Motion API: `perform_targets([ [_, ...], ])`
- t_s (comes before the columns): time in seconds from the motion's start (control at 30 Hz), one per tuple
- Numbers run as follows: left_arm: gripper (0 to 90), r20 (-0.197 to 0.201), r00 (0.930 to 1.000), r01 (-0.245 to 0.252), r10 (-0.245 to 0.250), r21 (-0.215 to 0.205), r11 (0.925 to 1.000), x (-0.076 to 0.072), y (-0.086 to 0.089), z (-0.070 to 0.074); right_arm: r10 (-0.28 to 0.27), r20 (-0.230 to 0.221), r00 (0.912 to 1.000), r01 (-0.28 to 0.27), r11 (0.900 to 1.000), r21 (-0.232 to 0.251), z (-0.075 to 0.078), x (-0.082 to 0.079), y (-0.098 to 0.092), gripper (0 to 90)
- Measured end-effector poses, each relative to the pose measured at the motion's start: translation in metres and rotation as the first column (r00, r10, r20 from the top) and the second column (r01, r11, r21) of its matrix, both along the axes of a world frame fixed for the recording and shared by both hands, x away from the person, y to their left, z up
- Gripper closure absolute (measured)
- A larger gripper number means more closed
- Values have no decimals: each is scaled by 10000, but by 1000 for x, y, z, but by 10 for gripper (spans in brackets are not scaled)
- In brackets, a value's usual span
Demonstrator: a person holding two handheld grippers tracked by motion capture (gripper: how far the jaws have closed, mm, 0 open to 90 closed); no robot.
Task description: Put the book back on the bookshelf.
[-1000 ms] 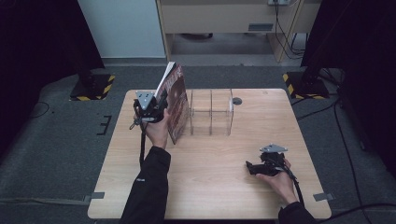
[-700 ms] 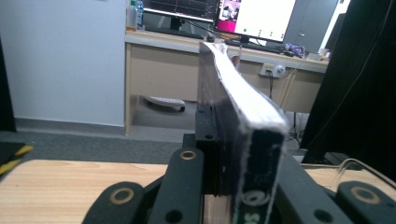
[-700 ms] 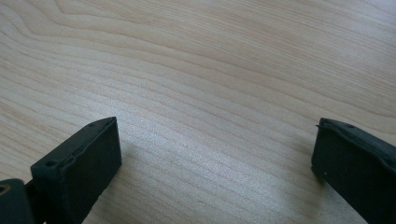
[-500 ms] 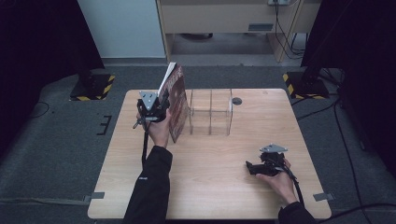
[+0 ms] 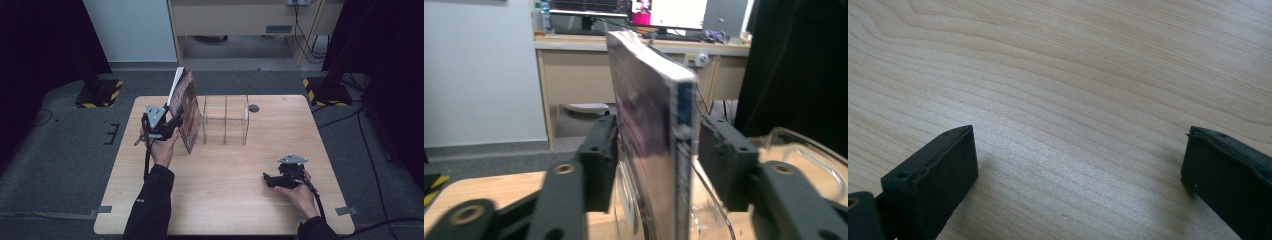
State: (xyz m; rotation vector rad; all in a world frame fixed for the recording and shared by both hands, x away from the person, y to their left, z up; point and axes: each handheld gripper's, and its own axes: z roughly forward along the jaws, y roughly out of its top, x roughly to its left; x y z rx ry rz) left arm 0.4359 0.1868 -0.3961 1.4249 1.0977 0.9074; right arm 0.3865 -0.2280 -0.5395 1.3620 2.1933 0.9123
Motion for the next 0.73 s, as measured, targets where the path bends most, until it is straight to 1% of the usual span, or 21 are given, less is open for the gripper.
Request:
perform_targets([
  [0.07,423,-57,9998,210,-210,83,9997,-9,2,-1,-3,-5,10000,3,10000,4,0,0,0,20],
  [0.1,409,-135,9993,356,-354,162,9992,-15,4,-3,-10,6,10000,10,10000,-4,0,0,0,21],
  [0.2,357,-263,9972,711,-698,557,9959,-31,9,-10,-43,6,10000,43,10000,47,0,-1,0,27],
  [0.27,341,-587,9937,985,-953,536,9937,-42,14,-16,-60,10,10000,60,10000,56,0,-1,1,35],
  [0.33,321,-917,9888,1218,-1179,388,9918,-53,20,-27,68,-23,10000,-68,10000,9,2,-2,0,70],
  [0.4,308,-1292,9832,1340,-1286,345,9904,-61,25,-39,135,-154,9998,-136,9999,-50,4,-2,0,90],
  [0.43,304,-1516,9791,1435,-1358,414,9888,-65,27,-46,156,-165,9997,-159,9998,-130,5,-2,-1,93],
  [0.47,295,-1697,9756,1486,-1393,431,9880,-67,29,-51,98,-163,9998,-100,9999,-92,7,-2,-2,93],
  [0.5,293,-1959,9697,1572,-1458,438,9866,-69,32,-57,130,-125,9998,-131,9999,-76,7,-2,-3,94],
  [0.53,285,-2278,9620,1646,-1508,428,9854,-72,37,-63,122,-124,9998,-122,9999,-23,9,-2,-5,93],
  [0.57,276,-2381,9596,1641,-1500,405,9856,-75,40,-68,110,33,9999,-110,9999,-27,11,-3,-7,94],
  [0.6,273,-2465,9583,1607,-1448,455,9860,-77,43,-71,43,49,10000,-43,10000,11,13,-4,-9,95],
  [0.67,253,-2914,9463,1621,-1400,530,9854,-81,51,-81,14,124,9999,-13,10000,-42,15,-4,-14,94],
  [0.7,245,-3192,9372,1641,-1408,472,9853,-82,55,-86,-12,121,9999,13,10000,-75,15,-4,-15,93],
  [0.73,239,-3599,9227,1630,-1381,395,9858,-83,60,-92,-21,48,10000,22,9999,-110,15,-4,-18,93],
])
